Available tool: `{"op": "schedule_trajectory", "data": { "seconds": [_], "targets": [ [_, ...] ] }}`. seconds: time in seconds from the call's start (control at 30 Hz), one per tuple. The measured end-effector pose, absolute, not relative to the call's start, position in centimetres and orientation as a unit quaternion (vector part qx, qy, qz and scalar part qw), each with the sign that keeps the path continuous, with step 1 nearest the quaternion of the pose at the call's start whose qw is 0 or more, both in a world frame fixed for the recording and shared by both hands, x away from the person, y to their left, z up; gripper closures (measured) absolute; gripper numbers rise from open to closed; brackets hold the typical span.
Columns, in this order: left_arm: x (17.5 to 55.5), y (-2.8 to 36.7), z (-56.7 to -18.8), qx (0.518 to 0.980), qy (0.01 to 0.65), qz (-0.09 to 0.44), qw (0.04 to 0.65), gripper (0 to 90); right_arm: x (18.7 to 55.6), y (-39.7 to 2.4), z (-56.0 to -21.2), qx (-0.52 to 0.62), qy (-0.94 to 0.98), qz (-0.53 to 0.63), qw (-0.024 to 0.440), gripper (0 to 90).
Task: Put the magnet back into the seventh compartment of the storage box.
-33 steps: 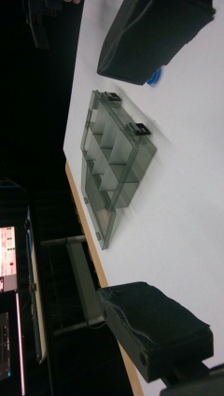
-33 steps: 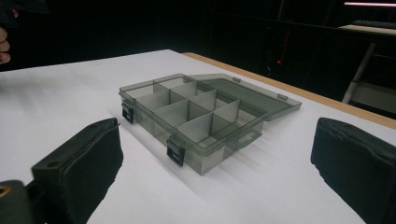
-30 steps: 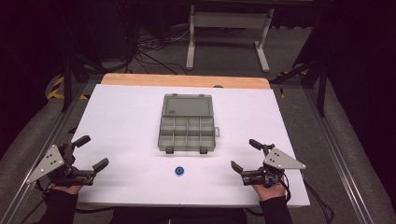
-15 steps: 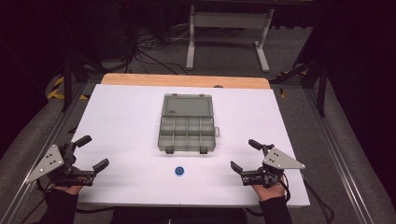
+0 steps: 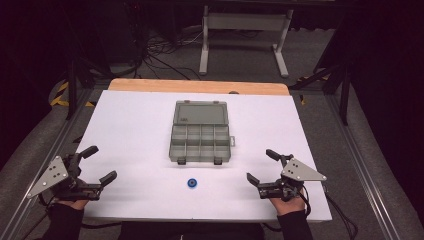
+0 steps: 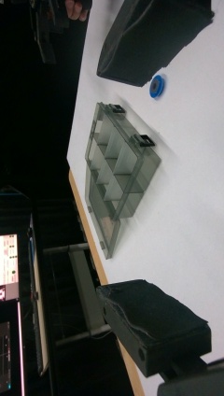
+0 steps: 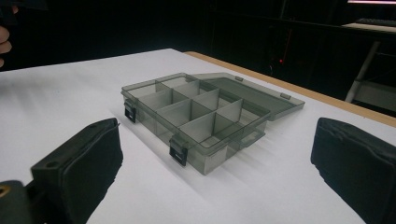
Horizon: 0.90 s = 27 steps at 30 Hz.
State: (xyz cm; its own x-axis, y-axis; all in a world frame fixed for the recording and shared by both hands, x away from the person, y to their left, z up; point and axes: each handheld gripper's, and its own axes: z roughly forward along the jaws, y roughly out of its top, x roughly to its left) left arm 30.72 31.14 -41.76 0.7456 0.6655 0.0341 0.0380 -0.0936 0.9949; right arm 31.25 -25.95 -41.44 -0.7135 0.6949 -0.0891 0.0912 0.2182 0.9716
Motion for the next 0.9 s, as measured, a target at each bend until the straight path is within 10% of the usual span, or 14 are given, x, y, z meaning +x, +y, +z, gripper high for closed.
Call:
{"op": "schedule_trajectory", "data": {
  "seconds": [0.9],
  "targets": [
    [30.7,31.1,-41.8,0.696,0.253,0.254,0.622,1.2,32.9,-20.7,-39.6,0.222,0.754,0.576,0.226,2.1]
  ]
}}
